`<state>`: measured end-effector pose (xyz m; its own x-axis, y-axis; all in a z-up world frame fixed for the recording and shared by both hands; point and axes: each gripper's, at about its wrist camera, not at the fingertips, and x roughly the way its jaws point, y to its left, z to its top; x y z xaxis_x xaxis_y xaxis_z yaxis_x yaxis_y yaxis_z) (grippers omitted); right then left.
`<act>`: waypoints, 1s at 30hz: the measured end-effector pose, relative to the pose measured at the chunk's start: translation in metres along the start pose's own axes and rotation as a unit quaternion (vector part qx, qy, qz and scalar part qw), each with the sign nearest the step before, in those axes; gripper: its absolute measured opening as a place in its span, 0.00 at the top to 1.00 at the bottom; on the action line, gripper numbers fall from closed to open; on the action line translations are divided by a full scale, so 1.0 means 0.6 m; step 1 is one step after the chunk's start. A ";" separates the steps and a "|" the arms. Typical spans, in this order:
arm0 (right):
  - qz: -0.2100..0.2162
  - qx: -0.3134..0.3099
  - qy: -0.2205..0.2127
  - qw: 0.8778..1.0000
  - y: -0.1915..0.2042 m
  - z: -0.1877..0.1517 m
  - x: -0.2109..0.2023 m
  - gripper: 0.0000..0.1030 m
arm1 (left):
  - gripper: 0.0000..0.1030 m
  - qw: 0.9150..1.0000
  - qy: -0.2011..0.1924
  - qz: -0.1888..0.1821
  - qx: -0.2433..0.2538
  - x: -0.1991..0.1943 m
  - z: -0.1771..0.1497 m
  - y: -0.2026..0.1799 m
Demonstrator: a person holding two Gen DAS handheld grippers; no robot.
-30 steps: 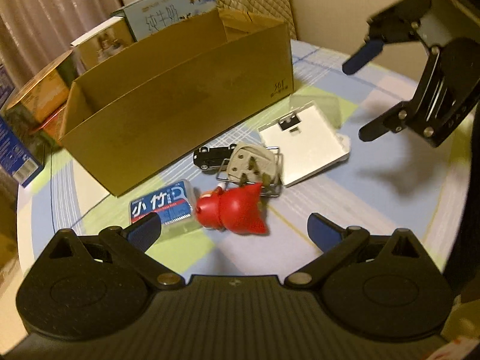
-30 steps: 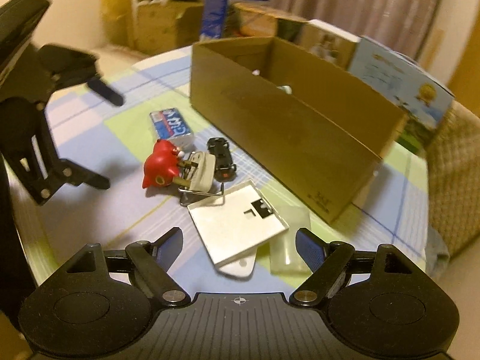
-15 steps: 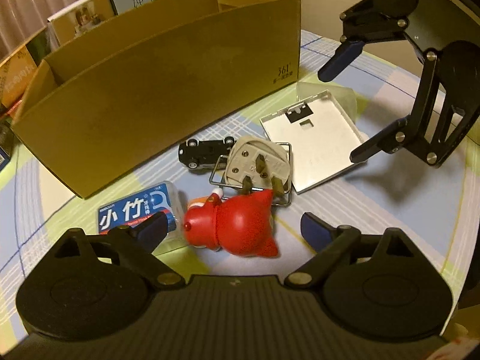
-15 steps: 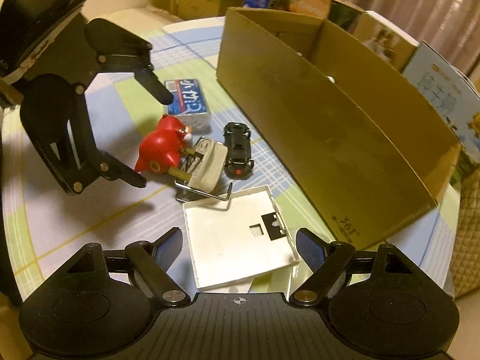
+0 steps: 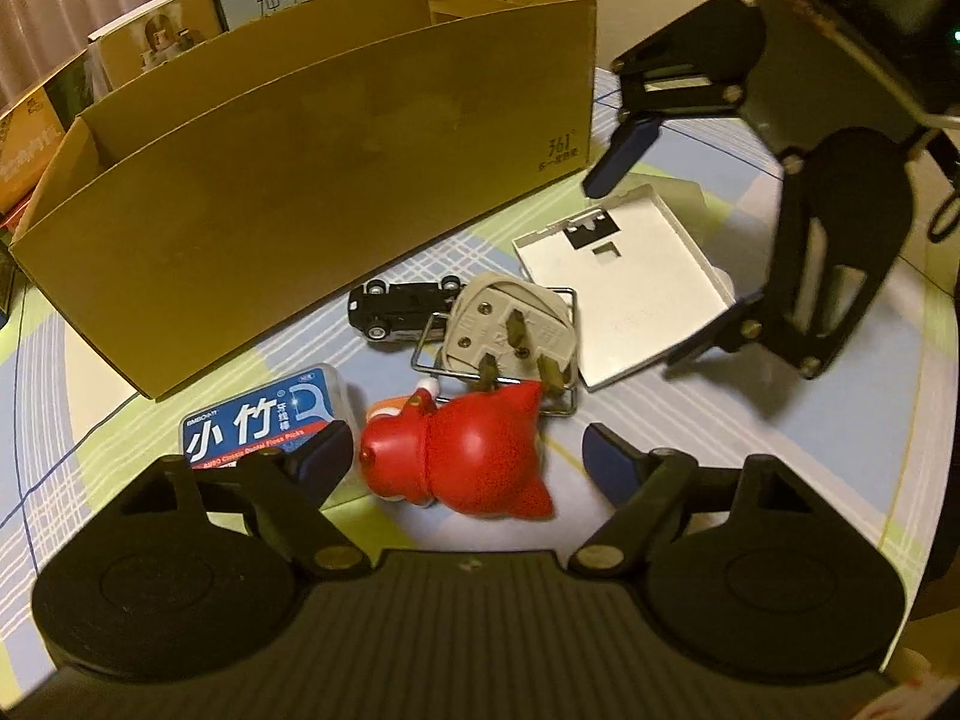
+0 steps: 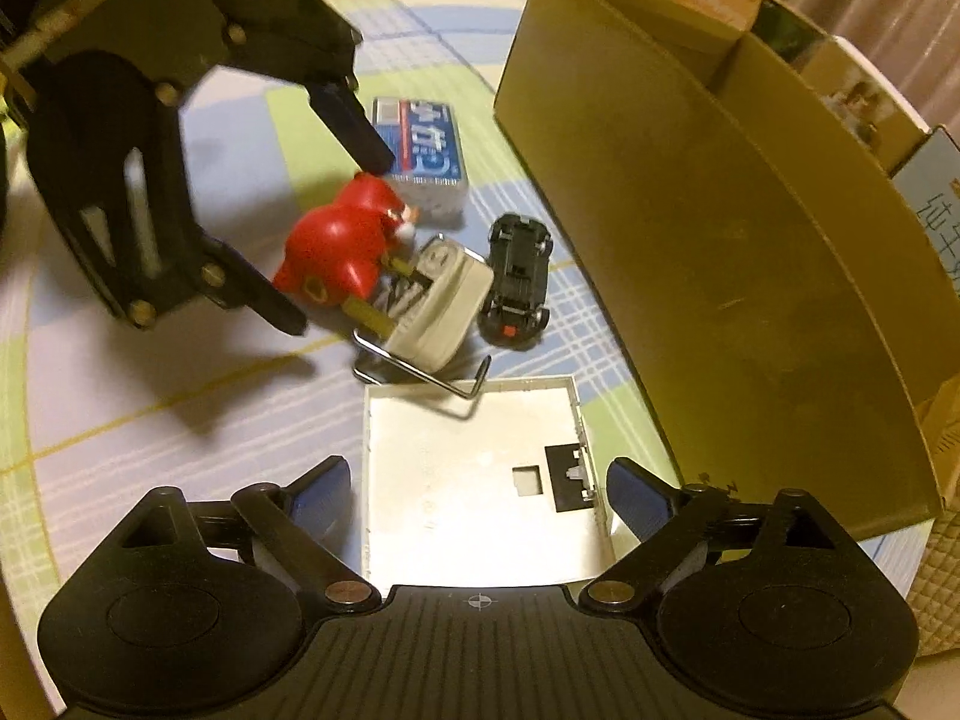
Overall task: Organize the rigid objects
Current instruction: 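Grasp the red toy pig with the left tool while the right tool grasps the white panel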
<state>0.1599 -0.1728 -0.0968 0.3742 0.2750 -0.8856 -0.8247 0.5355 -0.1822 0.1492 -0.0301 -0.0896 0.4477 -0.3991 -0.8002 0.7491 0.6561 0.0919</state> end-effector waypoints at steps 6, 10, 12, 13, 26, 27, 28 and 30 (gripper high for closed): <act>0.006 0.013 0.009 1.000 -0.002 0.001 0.011 0.14 | 0.22 1.000 -0.011 0.001 -0.009 -0.004 -0.008 -0.002; -0.006 0.041 -0.003 0.999 -0.001 -0.002 0.001 0.17 | 0.21 1.000 -0.015 0.004 -0.012 -0.001 -0.006 0.001; -0.014 0.049 -0.004 0.999 0.003 -0.005 -0.005 0.17 | 0.21 1.000 -0.014 0.003 -0.012 0.002 -0.003 0.002; -0.019 0.052 -0.006 0.998 0.006 -0.006 -0.009 0.17 | 0.21 1.000 -0.014 0.004 -0.011 0.003 -0.001 0.002; -0.042 0.133 -0.031 0.990 0.013 -0.032 -0.051 0.17 | 0.33 1.000 0.021 0.006 0.002 0.012 0.001 -0.019; -0.044 0.140 -0.032 0.989 0.014 -0.035 -0.056 0.17 | 0.33 1.000 0.021 0.005 -0.002 0.011 -0.001 -0.022; -0.044 0.146 -0.032 0.988 0.014 -0.037 -0.058 0.17 | 0.33 1.000 0.022 0.008 -0.007 0.011 -0.003 -0.024; -0.046 0.157 -0.033 0.986 0.014 -0.042 -0.061 0.17 | 0.33 0.999 0.025 0.013 -0.029 0.013 -0.004 -0.024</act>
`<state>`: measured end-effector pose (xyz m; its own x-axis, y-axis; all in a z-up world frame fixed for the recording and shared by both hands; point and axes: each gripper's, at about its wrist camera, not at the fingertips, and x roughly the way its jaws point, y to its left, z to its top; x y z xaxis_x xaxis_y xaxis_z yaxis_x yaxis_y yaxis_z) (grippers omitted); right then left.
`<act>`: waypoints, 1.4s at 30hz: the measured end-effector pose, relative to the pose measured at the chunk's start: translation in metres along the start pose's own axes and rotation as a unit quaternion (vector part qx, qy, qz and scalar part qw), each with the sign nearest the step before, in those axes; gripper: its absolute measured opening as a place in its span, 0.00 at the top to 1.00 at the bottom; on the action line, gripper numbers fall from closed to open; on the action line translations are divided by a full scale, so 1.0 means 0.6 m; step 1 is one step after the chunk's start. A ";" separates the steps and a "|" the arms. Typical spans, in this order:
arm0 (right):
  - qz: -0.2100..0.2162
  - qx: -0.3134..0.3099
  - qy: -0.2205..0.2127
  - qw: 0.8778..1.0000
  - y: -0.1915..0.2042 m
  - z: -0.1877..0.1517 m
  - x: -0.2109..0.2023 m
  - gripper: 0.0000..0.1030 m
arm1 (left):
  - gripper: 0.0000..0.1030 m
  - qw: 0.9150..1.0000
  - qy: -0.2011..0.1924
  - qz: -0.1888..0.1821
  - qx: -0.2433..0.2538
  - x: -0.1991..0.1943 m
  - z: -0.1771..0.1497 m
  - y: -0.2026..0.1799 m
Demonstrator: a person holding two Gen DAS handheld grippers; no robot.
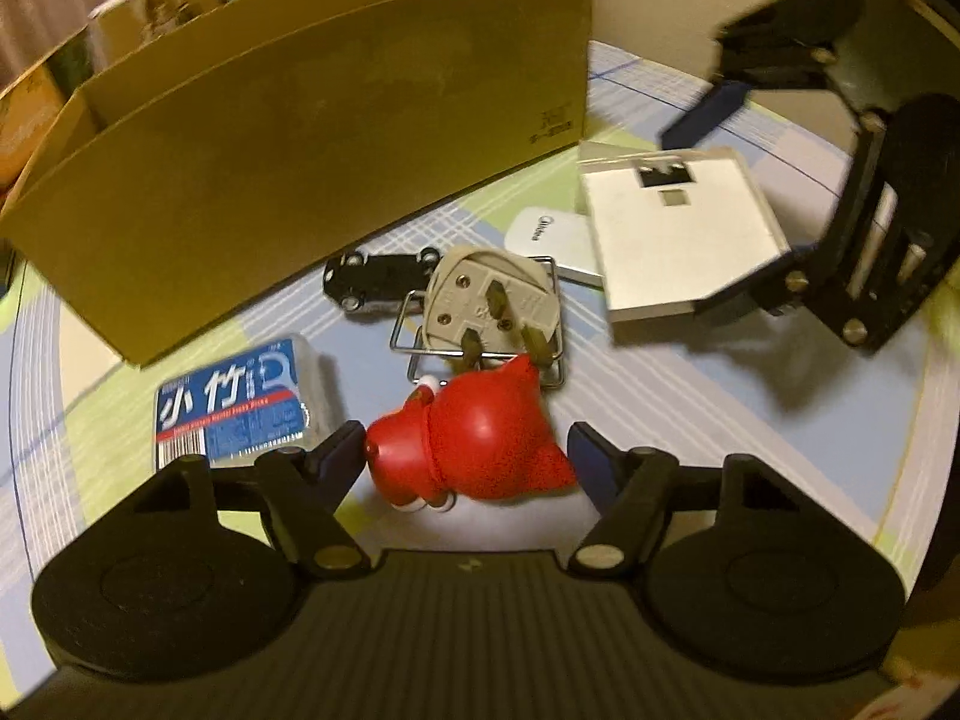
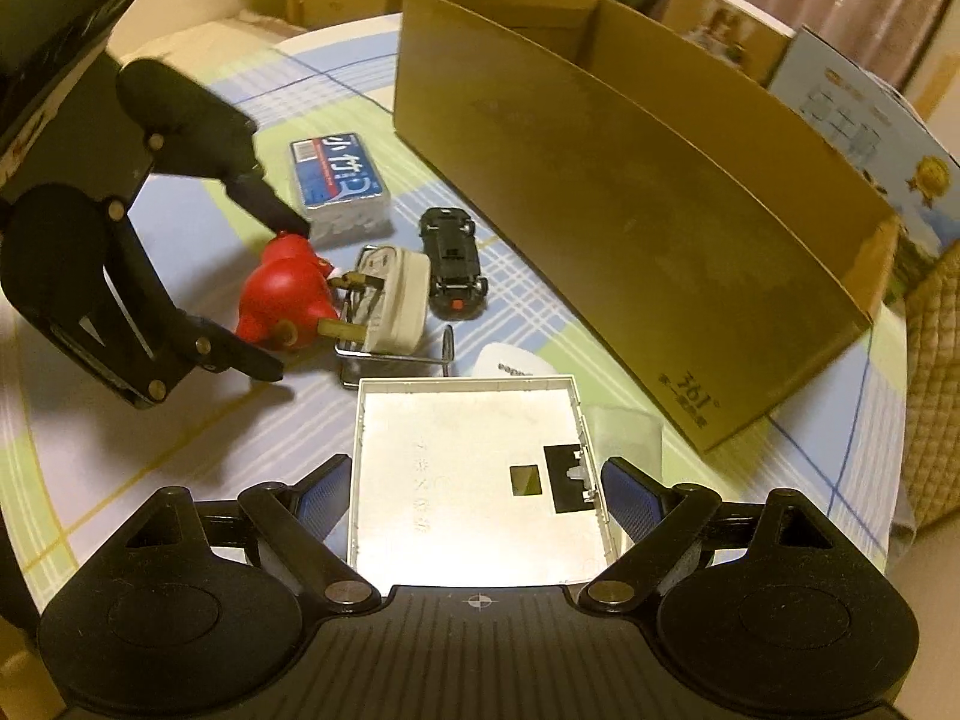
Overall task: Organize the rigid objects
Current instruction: 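Grasp the red toy pig with the left tool while the right tool grasps the white panel, then lower the red pig and white panel into the box and open both tools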
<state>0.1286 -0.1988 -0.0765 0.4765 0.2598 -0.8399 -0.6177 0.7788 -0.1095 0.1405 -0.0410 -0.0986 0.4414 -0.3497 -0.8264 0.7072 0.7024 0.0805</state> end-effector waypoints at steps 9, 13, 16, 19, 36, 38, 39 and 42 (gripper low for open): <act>-0.009 0.050 -0.010 0.999 -0.017 -0.020 -0.018 0.17 | 0.29 0.996 0.006 -0.002 -0.087 0.003 0.009 0.011; -0.015 0.057 -0.013 0.998 -0.018 -0.023 -0.023 0.17 | 0.31 0.989 0.023 -0.011 -0.144 0.009 0.008 0.031; -0.017 0.064 -0.016 0.998 -0.018 -0.023 -0.024 0.17 | 0.36 0.985 0.027 -0.014 -0.171 0.010 0.004 0.041; -0.019 0.074 -0.019 0.997 -0.018 -0.024 -0.026 0.17 | 0.37 0.984 0.030 -0.009 -0.178 0.007 0.003 0.042; -0.045 0.193 -0.040 0.979 -0.013 -0.051 -0.079 0.17 | 0.38 0.975 0.004 0.032 -0.219 -0.073 0.003 0.032; -0.046 0.207 -0.044 0.976 -0.009 -0.055 -0.089 0.17 | 0.38 0.974 -0.004 0.035 -0.224 -0.090 0.007 0.027; -0.046 0.215 -0.045 0.975 -0.008 -0.056 -0.095 0.17 | 0.38 0.974 -0.006 0.039 -0.223 -0.097 0.010 0.023; -0.048 0.232 -0.054 0.970 -0.006 -0.057 -0.114 0.17 | 0.38 0.974 -0.016 0.044 -0.224 -0.121 0.017 0.015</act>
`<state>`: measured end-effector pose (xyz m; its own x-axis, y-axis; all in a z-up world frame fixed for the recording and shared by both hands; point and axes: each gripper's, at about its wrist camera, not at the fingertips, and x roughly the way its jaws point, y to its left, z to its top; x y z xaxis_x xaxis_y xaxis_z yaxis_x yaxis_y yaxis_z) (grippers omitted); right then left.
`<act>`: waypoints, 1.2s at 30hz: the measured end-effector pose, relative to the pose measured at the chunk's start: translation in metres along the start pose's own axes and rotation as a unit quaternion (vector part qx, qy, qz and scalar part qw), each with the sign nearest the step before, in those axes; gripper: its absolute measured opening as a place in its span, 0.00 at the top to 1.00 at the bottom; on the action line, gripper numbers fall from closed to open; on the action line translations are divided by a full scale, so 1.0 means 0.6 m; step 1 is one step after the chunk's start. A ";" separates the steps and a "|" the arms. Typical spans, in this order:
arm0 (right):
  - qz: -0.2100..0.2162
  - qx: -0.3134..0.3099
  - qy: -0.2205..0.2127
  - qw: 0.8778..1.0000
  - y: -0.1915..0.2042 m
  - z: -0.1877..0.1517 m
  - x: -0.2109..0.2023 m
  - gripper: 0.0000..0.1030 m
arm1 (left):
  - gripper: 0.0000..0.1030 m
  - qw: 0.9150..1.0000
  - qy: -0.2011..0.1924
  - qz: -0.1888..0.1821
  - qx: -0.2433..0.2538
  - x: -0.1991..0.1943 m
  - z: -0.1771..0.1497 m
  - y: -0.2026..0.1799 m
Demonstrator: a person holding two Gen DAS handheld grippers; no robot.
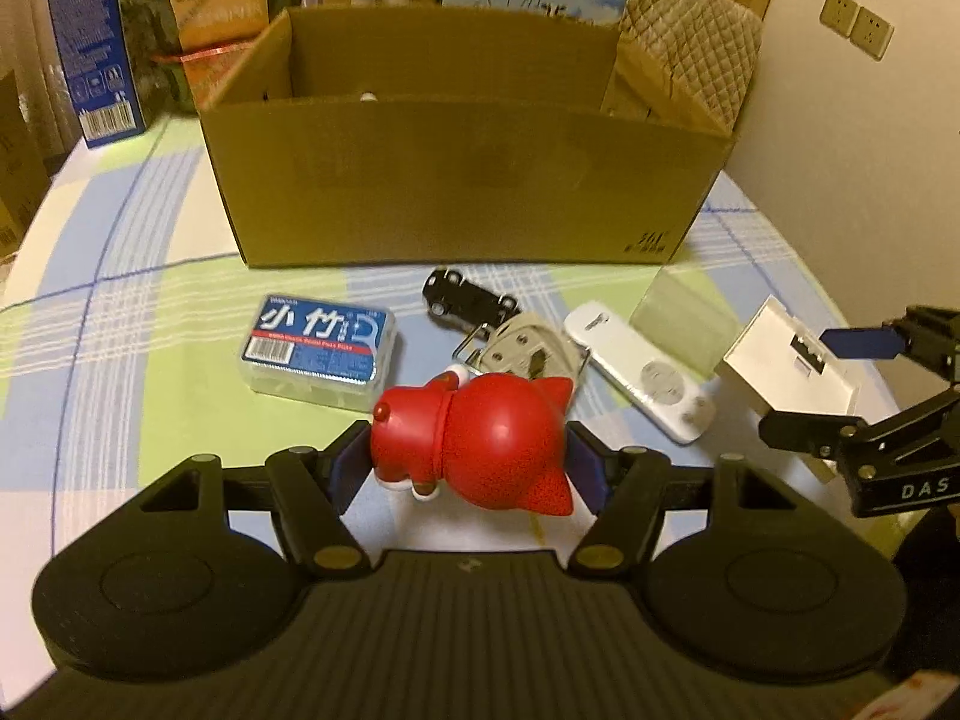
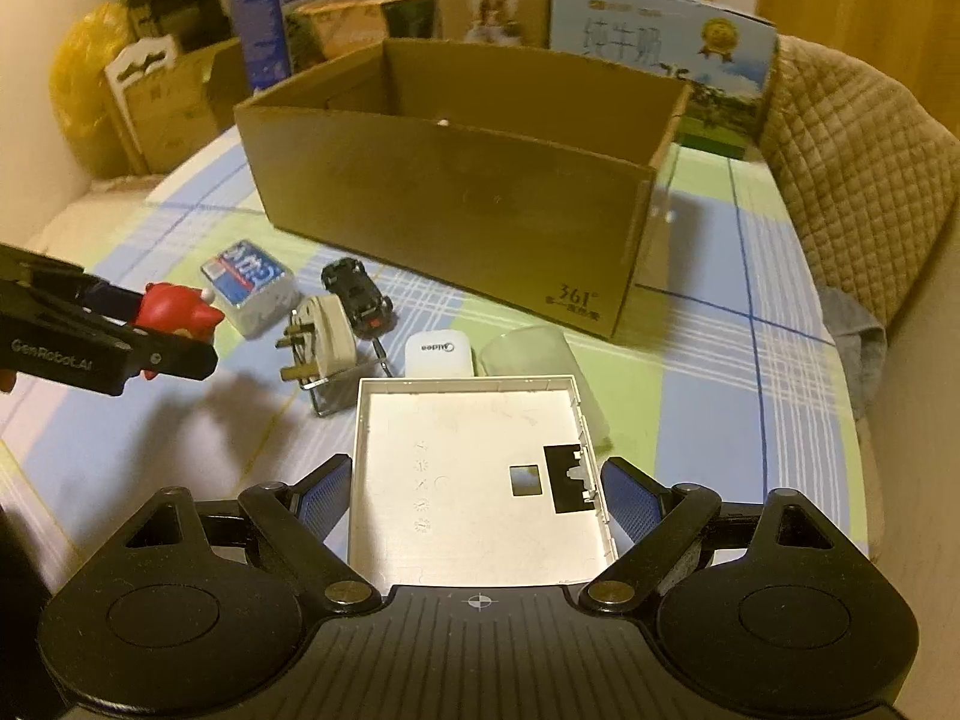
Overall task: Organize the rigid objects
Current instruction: 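Lower the red pig and white panel into the box and open both tools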
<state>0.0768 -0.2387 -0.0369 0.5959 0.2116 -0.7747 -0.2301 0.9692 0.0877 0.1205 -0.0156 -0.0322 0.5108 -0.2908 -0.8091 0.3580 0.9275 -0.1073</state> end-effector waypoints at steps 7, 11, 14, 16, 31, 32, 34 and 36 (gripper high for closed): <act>-0.002 0.026 -0.017 0.999 0.000 0.008 -0.038 0.17 | 0.38 1.000 -0.014 0.007 0.001 -0.038 0.015 -0.005; 0.005 0.029 -0.035 0.999 0.000 0.041 -0.056 0.17 | 0.38 1.000 -0.028 0.008 0.011 -0.055 0.044 -0.003; 0.007 0.023 -0.056 0.998 -0.004 0.089 -0.068 0.17 | 0.38 0.999 -0.040 0.015 0.027 -0.064 0.087 0.000; 0.006 0.017 -0.074 0.997 -0.008 0.128 -0.076 0.17 | 0.38 0.998 -0.051 0.020 0.033 -0.071 0.118 0.005; -0.029 -0.001 -0.067 0.997 -0.056 0.338 0.068 0.17 | 0.38 0.996 -0.059 0.029 0.054 0.041 0.339 0.049; -0.027 0.002 -0.058 0.998 -0.058 0.341 0.086 0.17 | 0.38 0.997 -0.051 0.027 0.051 0.058 0.344 0.053; -0.026 0.005 -0.047 0.999 -0.065 0.341 0.114 0.17 | 0.38 0.997 -0.040 0.029 0.052 0.088 0.349 0.058; -0.025 0.004 -0.035 0.999 -0.067 0.339 0.139 0.17 | 0.38 0.998 -0.029 0.029 0.052 0.116 0.350 0.062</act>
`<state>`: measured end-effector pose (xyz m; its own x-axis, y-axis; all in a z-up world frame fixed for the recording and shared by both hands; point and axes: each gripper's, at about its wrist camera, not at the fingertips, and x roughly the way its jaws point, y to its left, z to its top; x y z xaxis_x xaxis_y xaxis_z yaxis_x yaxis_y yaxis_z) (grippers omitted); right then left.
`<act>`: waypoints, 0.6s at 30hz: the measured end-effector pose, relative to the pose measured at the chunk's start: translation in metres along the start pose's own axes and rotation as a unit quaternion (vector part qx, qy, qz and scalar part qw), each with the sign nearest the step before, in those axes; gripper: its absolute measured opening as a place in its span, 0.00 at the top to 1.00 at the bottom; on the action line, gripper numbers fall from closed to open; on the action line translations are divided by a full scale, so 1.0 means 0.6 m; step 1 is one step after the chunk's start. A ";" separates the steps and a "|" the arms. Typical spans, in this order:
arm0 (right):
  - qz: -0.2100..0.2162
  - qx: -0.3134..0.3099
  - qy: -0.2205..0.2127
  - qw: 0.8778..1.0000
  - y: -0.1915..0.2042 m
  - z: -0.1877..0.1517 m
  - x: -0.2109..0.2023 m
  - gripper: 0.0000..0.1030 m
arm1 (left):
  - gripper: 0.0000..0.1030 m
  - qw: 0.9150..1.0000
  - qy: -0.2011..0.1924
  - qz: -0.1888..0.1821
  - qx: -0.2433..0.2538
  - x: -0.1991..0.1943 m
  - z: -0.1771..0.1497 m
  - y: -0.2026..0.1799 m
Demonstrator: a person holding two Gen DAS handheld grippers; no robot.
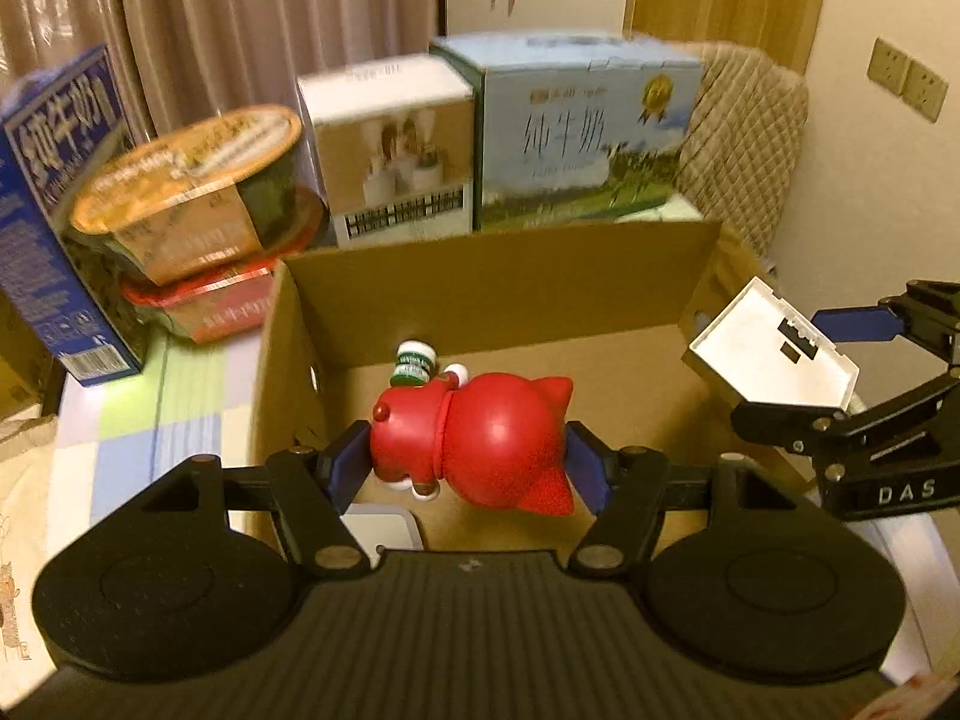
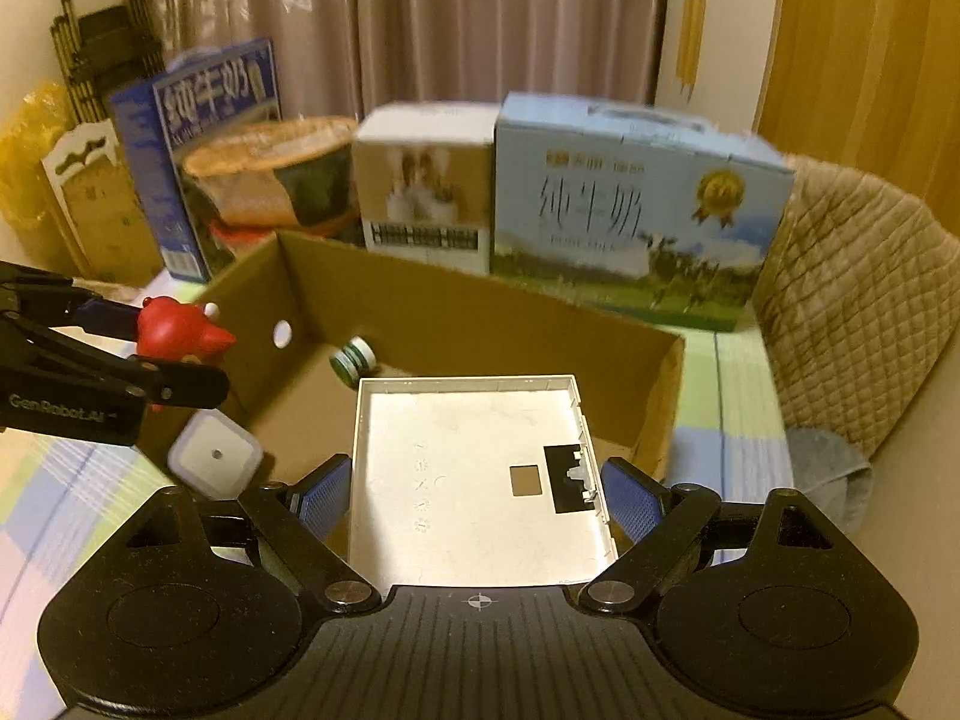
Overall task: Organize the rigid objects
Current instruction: 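Lower the red pig and white panel into the box and open both tools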
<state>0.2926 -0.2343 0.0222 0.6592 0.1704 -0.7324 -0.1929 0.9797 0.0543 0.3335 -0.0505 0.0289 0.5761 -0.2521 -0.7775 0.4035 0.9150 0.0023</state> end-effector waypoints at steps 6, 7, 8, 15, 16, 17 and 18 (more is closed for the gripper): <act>-0.002 -0.017 0.024 1.000 0.001 -0.014 0.049 0.17 | 0.38 1.000 0.019 -0.006 -0.001 0.052 -0.010 0.006; -0.001 -0.017 0.026 1.000 0.001 -0.015 0.055 0.17 | 0.38 1.000 0.021 -0.006 -0.001 0.056 -0.011 0.006; 0.000 -0.017 0.028 0.999 0.001 -0.016 0.059 0.17 | 0.38 1.000 0.023 -0.006 -0.001 0.061 -0.012 0.007; -0.003 -0.020 0.036 0.999 0.001 -0.023 0.078 0.17 | 0.38 1.000 0.027 -0.007 -0.002 0.086 -0.013 0.005; -0.003 -0.019 0.036 0.999 0.001 -0.023 0.079 0.17 | 0.38 1.000 0.024 -0.009 -0.004 0.087 -0.012 0.006; -0.002 -0.018 0.037 0.999 0.001 -0.024 0.080 0.17 | 0.32 1.000 0.017 -0.008 -0.006 0.086 -0.011 0.007; -0.003 -0.017 0.038 0.999 0.000 -0.024 0.080 0.17 | 0.28 1.000 0.010 -0.004 -0.011 0.083 -0.010 0.008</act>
<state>0.3135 -0.2277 -0.0226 0.6038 0.1557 -0.7818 -0.2157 0.9761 0.0278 0.3601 -0.0568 -0.0134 0.5584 -0.2541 -0.7897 0.3932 0.9193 -0.0178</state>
